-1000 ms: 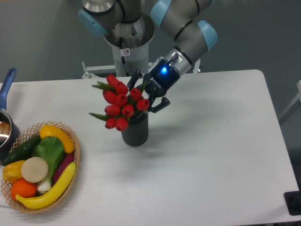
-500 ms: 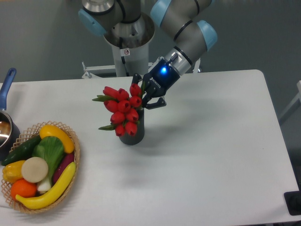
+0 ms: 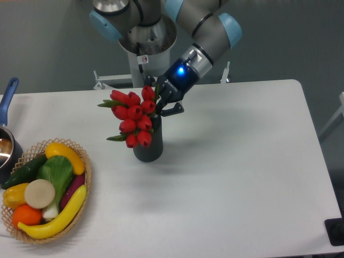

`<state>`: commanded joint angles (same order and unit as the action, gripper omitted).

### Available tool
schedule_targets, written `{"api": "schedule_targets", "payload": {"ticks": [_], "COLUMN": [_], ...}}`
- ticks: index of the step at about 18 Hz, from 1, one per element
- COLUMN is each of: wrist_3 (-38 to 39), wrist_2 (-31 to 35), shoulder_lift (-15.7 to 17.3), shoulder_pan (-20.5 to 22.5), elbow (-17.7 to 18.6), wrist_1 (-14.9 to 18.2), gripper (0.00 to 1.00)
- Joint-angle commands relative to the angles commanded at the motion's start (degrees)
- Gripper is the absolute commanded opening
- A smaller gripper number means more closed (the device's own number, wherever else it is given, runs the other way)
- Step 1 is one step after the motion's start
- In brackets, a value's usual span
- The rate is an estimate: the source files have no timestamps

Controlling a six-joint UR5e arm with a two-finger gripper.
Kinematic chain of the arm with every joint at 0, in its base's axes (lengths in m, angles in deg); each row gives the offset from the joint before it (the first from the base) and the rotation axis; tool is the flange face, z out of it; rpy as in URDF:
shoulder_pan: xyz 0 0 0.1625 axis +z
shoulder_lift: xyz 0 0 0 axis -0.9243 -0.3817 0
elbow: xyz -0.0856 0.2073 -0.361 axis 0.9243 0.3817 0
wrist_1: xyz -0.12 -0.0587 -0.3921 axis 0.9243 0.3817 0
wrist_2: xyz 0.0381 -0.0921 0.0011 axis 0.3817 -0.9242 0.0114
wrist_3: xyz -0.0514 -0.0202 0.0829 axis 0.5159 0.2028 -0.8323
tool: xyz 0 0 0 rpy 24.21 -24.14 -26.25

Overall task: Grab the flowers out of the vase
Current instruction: 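Lift the tulip bunch up out of the grey vase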

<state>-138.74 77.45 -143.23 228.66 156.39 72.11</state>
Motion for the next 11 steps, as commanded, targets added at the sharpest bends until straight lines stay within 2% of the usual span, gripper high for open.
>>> {"api": "schedule_targets", "payload": {"ticks": [3, 11], "wrist_3": [1.5, 12.8], "wrist_2": [-0.3, -2.2], "shoulder_lift": [0.9, 1.1], "shoulder_pan": [0.3, 0.6], "elbow": [-0.4, -8.1], "wrist_1": [-0.3, -0.1], "gripper": [0.11, 0.11]}}
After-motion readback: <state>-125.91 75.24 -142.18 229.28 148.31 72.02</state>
